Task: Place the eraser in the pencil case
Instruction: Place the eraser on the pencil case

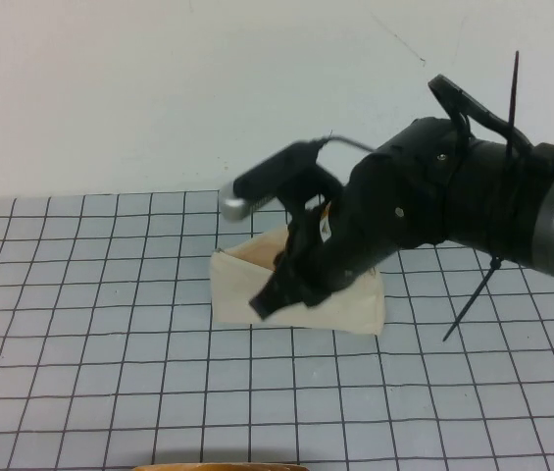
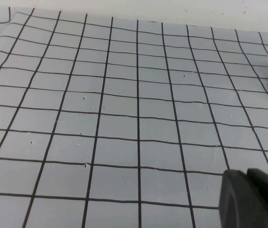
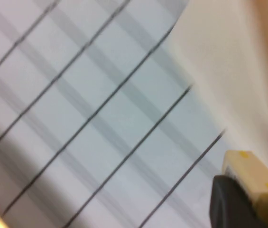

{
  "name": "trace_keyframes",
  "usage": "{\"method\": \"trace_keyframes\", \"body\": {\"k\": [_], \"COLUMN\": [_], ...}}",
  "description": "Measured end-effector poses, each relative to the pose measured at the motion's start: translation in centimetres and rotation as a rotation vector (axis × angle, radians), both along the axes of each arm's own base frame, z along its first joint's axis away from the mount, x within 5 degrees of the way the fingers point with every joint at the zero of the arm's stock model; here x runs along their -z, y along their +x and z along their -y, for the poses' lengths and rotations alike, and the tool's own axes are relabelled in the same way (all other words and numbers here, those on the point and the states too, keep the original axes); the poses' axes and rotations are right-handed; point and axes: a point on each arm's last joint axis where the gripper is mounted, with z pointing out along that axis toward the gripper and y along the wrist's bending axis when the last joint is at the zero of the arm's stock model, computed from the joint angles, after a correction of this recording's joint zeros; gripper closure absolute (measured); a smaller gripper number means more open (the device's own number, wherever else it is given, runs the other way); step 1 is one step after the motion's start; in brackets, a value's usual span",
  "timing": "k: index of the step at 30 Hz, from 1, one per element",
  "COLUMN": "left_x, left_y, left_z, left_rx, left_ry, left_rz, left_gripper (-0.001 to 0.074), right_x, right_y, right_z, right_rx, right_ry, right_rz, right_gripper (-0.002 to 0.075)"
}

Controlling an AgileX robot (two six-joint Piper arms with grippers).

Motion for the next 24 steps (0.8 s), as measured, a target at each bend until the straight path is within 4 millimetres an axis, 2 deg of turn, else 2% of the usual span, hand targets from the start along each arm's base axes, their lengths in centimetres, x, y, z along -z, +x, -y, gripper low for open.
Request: {"method": "trace_keyframes", "body": {"k": [3, 8, 10, 12, 17, 19, 21, 23, 24], "left_x": [0.0, 0.0, 0.0, 0.0, 0.0, 0.0, 0.0, 0.0, 0.0], "left_y": [0.0, 0.0, 0.0, 0.0, 0.0, 0.0, 0.0, 0.0, 0.0], "left_z": [0.0, 0.0, 0.0, 0.0, 0.0, 0.0, 0.0, 0.0, 0.0], "left_rx": [0.000, 0.000, 0.000, 0.000, 0.000, 0.000, 0.000, 0.000, 0.000], "left_ry": [0.000, 0.000, 0.000, 0.000, 0.000, 0.000, 0.000, 0.000, 0.000], "left_rz": [0.000, 0.000, 0.000, 0.000, 0.000, 0.000, 0.000, 0.000, 0.000], "left_gripper": [0.0736, 0.0736, 0.0736, 0.0736, 0.0736, 0.0736, 0.0736, 0.0736, 0.0736], "right_x": [0.1, 1.8, 2.5, 3.1, 3.5, 3.3, 2.2, 0.4, -0.9], "right_y": [1.4, 4.2, 5.0, 5.4, 5.6, 5.5, 5.2, 4.6, 4.1], "right_z": [0.3, 1.0, 1.2, 1.3, 1.2, 1.2, 1.4, 1.9, 2.3], "right_rx": [0.049, 0.120, 0.135, 0.145, 0.159, 0.164, 0.171, 0.176, 0.179], "right_ry": [0.035, 0.074, 0.087, 0.093, 0.114, 0.127, 0.141, 0.153, 0.161], "right_rz": [0.078, 0.140, 0.149, 0.146, 0.132, 0.130, 0.128, 0.133, 0.140], "right_gripper": [0.0610, 0.0610, 0.0587, 0.0535, 0.0307, 0.0275, 0.0275, 0.0316, 0.0363]}}
